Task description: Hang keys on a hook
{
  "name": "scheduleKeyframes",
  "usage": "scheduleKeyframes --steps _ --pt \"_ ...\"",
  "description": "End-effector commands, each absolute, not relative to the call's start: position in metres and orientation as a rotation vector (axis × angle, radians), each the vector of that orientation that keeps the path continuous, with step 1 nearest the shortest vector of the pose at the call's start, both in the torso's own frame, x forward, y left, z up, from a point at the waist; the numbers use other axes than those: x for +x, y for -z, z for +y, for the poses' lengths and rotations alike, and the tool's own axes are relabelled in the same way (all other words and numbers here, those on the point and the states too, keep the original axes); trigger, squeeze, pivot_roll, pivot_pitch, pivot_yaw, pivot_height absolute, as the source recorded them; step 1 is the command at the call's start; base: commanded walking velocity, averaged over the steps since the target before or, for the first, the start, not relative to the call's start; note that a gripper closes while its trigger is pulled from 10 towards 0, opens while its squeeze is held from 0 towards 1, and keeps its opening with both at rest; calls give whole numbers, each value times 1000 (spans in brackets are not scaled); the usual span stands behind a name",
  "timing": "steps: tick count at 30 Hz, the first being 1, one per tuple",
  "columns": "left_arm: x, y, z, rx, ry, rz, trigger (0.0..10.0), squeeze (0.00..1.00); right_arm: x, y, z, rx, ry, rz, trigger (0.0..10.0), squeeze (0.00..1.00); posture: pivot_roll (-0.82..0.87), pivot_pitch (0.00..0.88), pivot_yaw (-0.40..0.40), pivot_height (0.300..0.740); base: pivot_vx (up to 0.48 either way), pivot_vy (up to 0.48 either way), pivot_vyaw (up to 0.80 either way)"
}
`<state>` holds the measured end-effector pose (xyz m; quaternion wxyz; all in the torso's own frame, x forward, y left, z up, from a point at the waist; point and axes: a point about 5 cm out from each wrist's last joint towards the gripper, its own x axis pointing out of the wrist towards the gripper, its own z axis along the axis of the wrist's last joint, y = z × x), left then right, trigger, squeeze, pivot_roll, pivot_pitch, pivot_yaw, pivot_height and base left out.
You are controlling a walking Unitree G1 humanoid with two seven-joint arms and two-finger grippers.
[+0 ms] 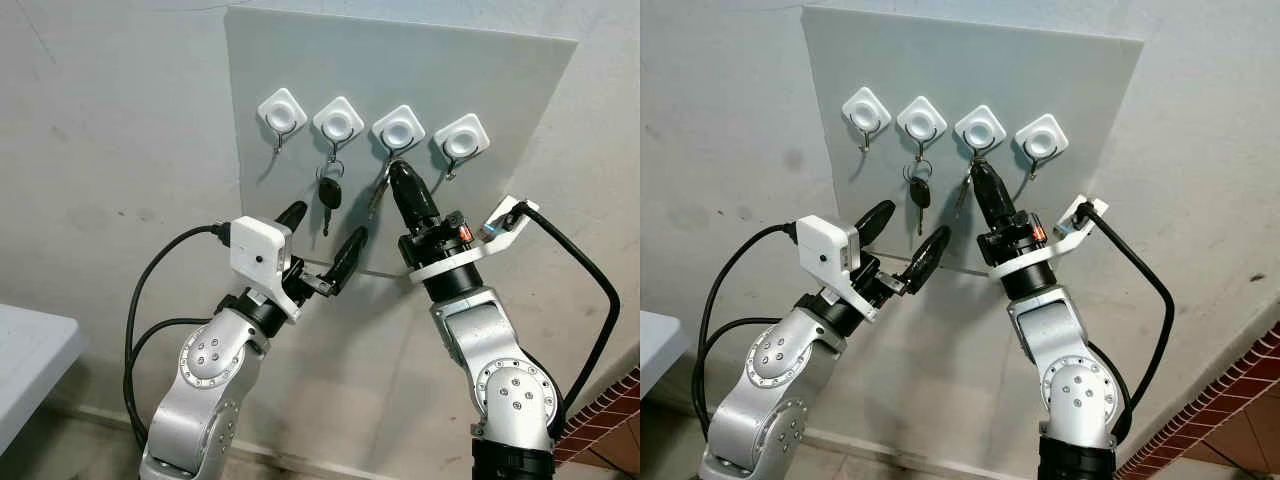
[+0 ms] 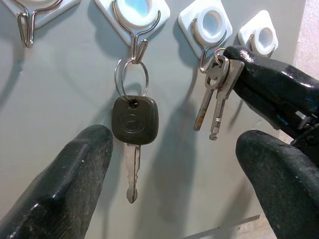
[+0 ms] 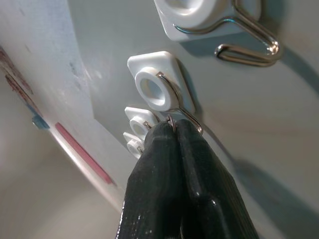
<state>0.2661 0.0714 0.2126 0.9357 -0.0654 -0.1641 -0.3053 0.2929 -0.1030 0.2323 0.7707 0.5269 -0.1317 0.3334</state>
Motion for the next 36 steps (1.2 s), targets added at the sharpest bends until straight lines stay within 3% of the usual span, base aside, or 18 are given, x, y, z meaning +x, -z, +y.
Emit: scheduleKeyframes --steps 1,14,15,16,17,18,28,36 --pt "265 -217 70 -140 627 -351 10000 0 295 -229 -102 1120 -695 -234 10000 0 68 0 -51 740 0 0 0" --pt "264 -217 69 -147 631 -350 10000 0 294 -216 -105 1093 -631 -174 10000 0 61 0 -47 740 0 0 0" --pt "264 -217 69 -147 632 -349 10000 0 294 -215 -106 1091 -632 -184 10000 435 61 0 -47 740 0 0 0" --pt "264 -217 69 -147 632 -348 10000 0 294 -215 -106 1091 -630 -185 10000 435 61 0 -47 740 0 0 0" --pt "264 -217 69 -147 632 -348 10000 0 294 -215 -106 1094 -630 -188 10000 796 61 0 -46 740 0 0 0" --pt "263 -217 69 -146 632 -347 10000 0 293 -216 -106 1098 -643 -204 10000 1000 61 0 -46 740 0 0 0" --pt "265 -211 71 -149 616 -326 10000 0 287 -209 -108 1043 -666 -270 10000 1000 61 0 -45 740 0 0 0" --pt "274 -186 80 -172 512 -229 10000 0 286 -171 -117 932 -566 -200 10000 1000 54 0 -39 740 0 0 0"
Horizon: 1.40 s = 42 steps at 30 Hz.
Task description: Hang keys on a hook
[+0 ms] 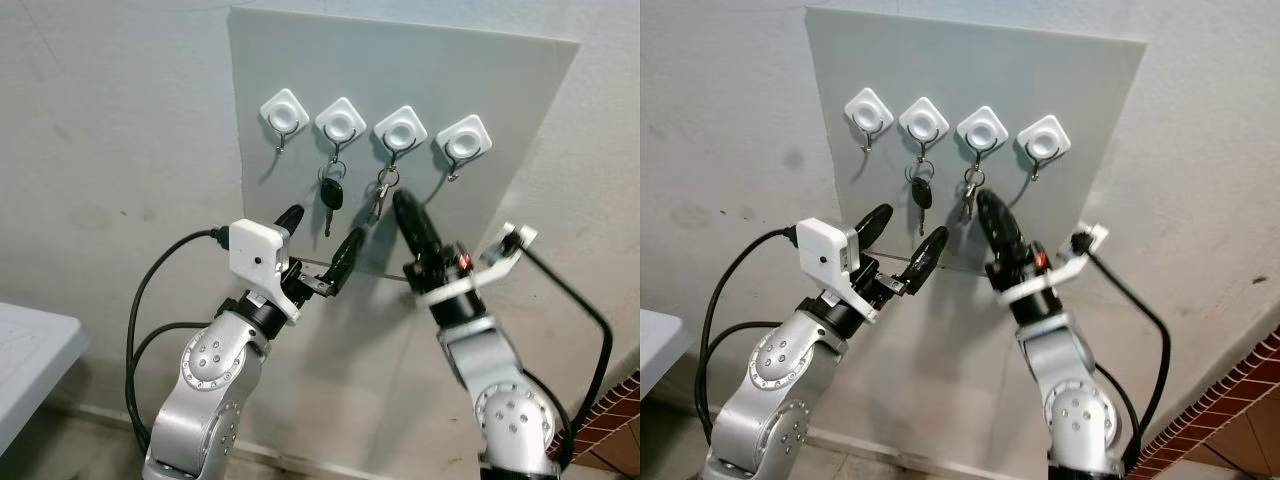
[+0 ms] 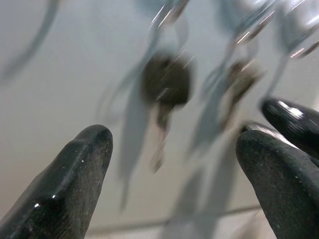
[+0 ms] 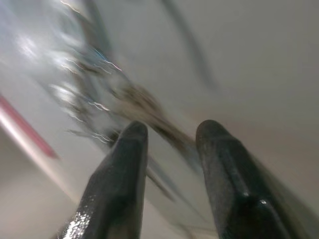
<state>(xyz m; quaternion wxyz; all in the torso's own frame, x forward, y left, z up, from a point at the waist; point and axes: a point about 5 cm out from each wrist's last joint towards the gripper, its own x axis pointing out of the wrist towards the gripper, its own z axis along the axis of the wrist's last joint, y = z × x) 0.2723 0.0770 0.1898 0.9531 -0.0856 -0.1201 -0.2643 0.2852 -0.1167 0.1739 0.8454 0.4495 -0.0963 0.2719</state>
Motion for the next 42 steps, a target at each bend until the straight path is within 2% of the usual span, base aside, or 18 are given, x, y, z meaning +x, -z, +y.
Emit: scheduleKeyframes --steps 1,7,8,9,10,17,22,28,31,35,37,39,40,42 --pt "274 -182 81 -178 504 -214 10000 0 286 -166 -118 919 -550 -188 10000 1000 51 0 -38 740 0 0 0" --pt "279 -142 91 -164 425 -94 10000 0 284 -123 -130 717 -409 -104 10000 1000 43 0 -33 740 0 0 0" --pt "280 -135 93 -172 410 -75 10000 0 284 -117 -132 708 -395 -87 10000 757 43 0 -33 740 0 0 0" --pt "280 -135 93 -172 410 -75 10000 0 284 -117 -132 708 -395 -87 10000 757 43 0 -33 740 0 0 0" --pt "281 -121 98 -183 387 -35 10000 0 283 -104 -137 686 -353 -54 10000 0 36 0 -32 740 0 0 0" --pt "285 -52 120 -133 260 179 10000 0 273 -48 -157 575 -199 100 10000 0 34 0 -29 740 0 0 0" --pt "284 -19 132 -90 173 302 10000 0 263 -17 -168 501 -121 206 10000 0 33 0 -26 740 0 0 0" --pt "276 6 136 -5 147 413 10000 0 248 14 -176 404 -62 338 10000 0 33 0 -21 740 0 0 0" --pt "265 23 138 54 159 501 10000 0 232 34 -181 313 -31 449 10000 0 28 0 -16 740 0 0 0" --pt "254 36 138 33 180 581 10000 0 220 47 -186 254 -6 529 10000 0 26 0 -9 740 0 0 0" --pt "236 52 139 12 204 688 10000 0 206 60 -190 172 4 631 10000 0 21 0 -2 740 0 0 0" --pt "231 56 140 -7 198 717 10000 0 201 64 -191 154 6 662 10000 0 21 0 -2 740 0 0 0" --pt "218 65 144 -14 185 773 10000 0 189 73 -194 96 20 743 10000 0 7 0 5 740 0 0 0" --pt "210 70 147 -22 178 800 10000 0 180 78 -195 41 10 786 10000 0 7 0 5 740 0 0 0"
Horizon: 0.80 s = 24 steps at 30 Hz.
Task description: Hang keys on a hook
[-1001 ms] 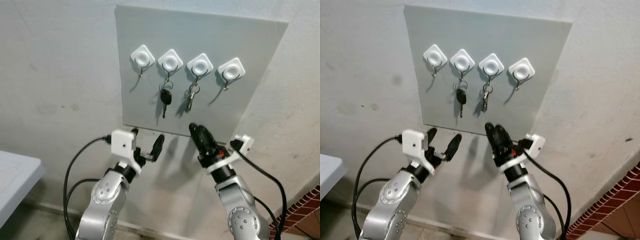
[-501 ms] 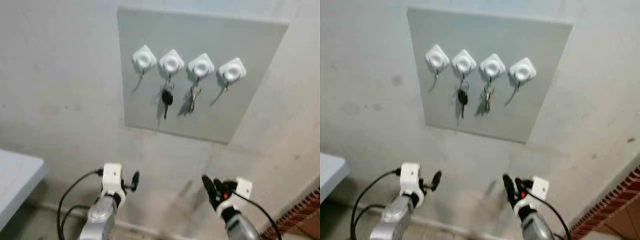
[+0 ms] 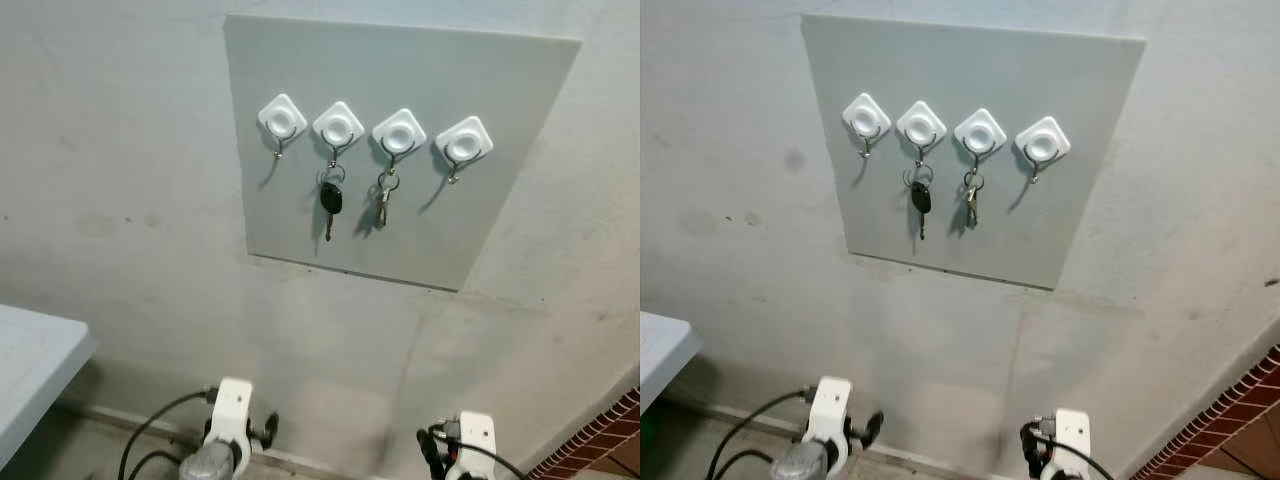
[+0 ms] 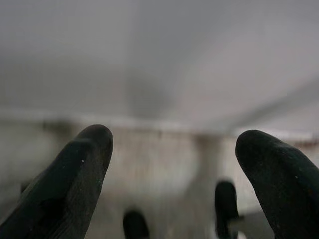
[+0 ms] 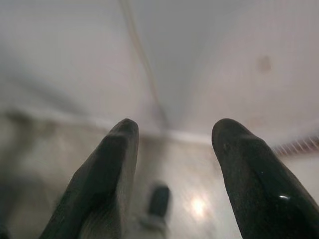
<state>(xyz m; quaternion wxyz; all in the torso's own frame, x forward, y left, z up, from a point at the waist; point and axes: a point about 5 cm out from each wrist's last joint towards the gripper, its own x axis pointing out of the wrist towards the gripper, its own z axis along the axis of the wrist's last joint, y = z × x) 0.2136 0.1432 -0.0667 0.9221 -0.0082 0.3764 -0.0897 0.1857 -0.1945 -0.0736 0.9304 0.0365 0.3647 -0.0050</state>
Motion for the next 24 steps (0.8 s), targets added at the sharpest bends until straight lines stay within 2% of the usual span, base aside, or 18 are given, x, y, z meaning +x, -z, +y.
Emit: scheduleKeyframes --steps 1,6,9,18,24 --pt "204 73 148 -24 175 818 10000 0 172 82 -194 38 4 822 10000 0 -6 0 10 740 0 0 0" --pt "193 78 151 -23 184 834 10000 0 148 94 -194 -40 -23 931 10000 0 0 0 0 740 0 0 0" --pt "182 83 153 -25 177 856 10000 0 131 100 -195 -1 8 978 10000 0 17 0 -12 740 0 0 0" --pt "173 88 159 -38 130 901 10000 0 132 100 -192 -37 -19 979 10000 0 31 0 -20 740 0 0 0" --pt "174 88 160 3 154 913 10000 0 133 101 -190 -39 -23 983 10000 0 30 0 -17 740 0 0 800"
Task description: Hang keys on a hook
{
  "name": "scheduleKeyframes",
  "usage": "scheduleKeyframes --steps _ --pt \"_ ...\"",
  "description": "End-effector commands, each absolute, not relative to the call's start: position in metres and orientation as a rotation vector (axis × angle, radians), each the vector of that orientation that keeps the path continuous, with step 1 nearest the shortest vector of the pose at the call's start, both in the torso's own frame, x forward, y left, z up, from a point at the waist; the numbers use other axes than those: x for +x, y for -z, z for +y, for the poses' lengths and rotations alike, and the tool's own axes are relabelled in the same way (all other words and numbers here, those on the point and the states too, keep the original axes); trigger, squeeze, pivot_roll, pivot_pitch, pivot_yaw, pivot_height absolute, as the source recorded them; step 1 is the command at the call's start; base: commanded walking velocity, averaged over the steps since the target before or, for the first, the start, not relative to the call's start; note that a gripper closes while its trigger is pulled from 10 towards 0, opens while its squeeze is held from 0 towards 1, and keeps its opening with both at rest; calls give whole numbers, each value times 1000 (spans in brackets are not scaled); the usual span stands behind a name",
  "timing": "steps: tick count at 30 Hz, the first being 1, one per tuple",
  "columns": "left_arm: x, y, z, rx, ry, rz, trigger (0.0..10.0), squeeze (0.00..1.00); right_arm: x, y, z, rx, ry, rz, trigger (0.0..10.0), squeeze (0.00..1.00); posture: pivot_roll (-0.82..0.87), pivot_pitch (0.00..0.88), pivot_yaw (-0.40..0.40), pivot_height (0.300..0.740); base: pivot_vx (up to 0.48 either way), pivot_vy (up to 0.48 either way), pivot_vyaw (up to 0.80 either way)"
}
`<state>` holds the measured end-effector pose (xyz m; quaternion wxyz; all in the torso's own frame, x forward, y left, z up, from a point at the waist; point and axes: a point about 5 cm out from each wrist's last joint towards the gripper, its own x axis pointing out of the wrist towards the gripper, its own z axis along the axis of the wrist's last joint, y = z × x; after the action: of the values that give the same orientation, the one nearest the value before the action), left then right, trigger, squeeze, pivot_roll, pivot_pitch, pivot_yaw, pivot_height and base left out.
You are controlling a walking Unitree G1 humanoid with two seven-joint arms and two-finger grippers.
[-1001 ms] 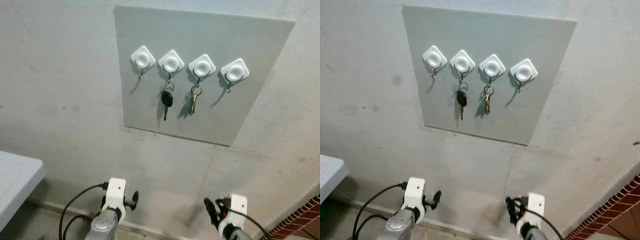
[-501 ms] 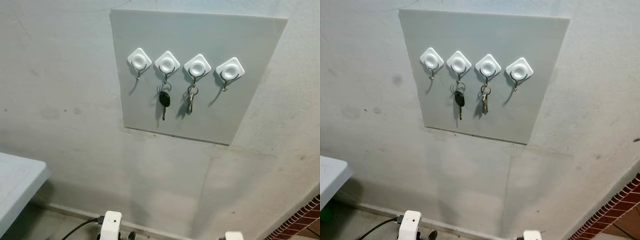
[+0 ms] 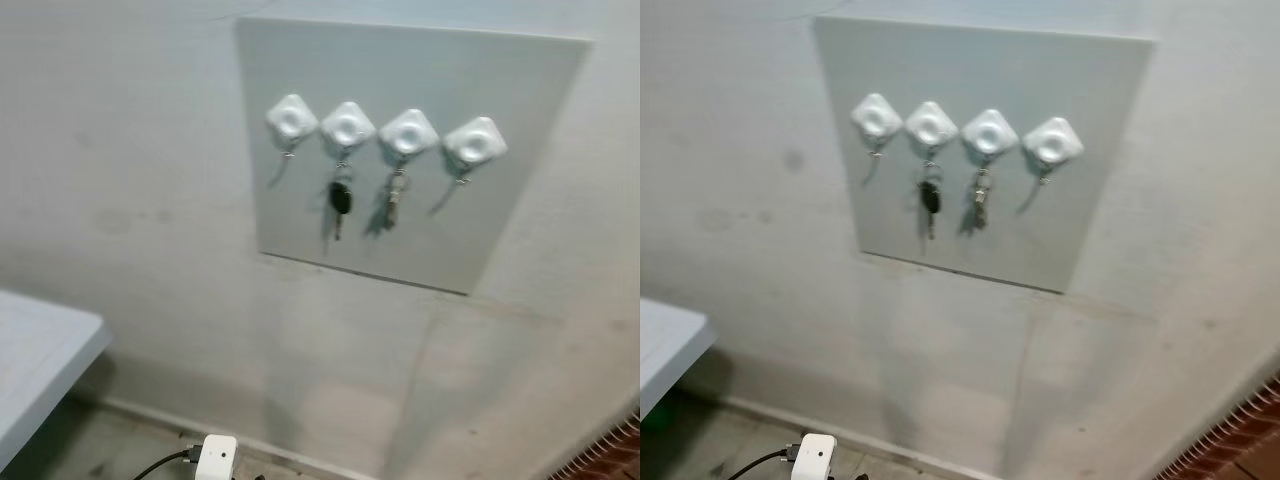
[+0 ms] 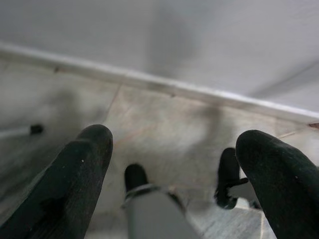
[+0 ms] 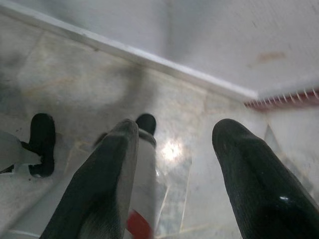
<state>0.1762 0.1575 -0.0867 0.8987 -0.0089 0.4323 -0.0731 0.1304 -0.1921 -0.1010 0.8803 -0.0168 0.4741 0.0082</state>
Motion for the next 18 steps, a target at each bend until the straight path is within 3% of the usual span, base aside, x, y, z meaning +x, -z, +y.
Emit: scheduleKeyframes --steps 1,18 --pt "174 88 159 6 157 915 10000 0 133 100 -190 -40 -24 982 10000 0 31 0 -16 740 0 0 800" --pt "166 92 159 27 165 953 10000 0 136 100 -185 -59 -63 988 10000 0 32 0 -9 740 0 0 800"
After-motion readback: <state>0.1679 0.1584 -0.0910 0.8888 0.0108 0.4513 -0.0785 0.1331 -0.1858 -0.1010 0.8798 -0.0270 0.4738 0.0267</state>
